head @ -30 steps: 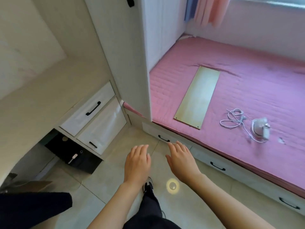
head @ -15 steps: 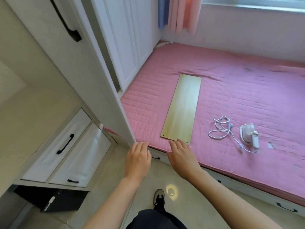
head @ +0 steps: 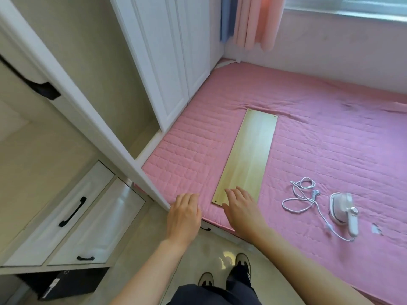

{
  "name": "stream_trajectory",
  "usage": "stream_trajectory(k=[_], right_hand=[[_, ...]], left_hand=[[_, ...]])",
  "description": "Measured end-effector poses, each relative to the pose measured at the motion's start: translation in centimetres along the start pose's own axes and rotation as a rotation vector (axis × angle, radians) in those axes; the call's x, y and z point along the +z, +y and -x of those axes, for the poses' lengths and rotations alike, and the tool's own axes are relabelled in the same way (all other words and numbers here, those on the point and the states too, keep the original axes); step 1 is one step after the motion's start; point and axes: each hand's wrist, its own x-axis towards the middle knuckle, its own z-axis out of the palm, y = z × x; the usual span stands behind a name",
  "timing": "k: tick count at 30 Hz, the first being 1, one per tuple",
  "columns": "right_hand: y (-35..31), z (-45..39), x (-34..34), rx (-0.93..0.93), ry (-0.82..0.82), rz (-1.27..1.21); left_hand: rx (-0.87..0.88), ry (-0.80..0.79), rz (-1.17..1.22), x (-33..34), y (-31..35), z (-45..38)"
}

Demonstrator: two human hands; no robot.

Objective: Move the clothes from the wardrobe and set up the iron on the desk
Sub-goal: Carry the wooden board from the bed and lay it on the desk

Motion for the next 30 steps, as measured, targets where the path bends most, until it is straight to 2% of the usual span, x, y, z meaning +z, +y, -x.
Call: stream_trajectory(k=[15, 30], right_hand=[[10.5, -6.3, -2.1, -0.174, -0.066, -0.003], [12.9, -9.1, -2.2, -0.249, -0.161, -0.065]], left_hand=[[-0.225, 0.066, 0.004, 2.7, 7.5, -6.4], [-0.32, 0.069, -0.007, 3.5, 8.7, -8.0]])
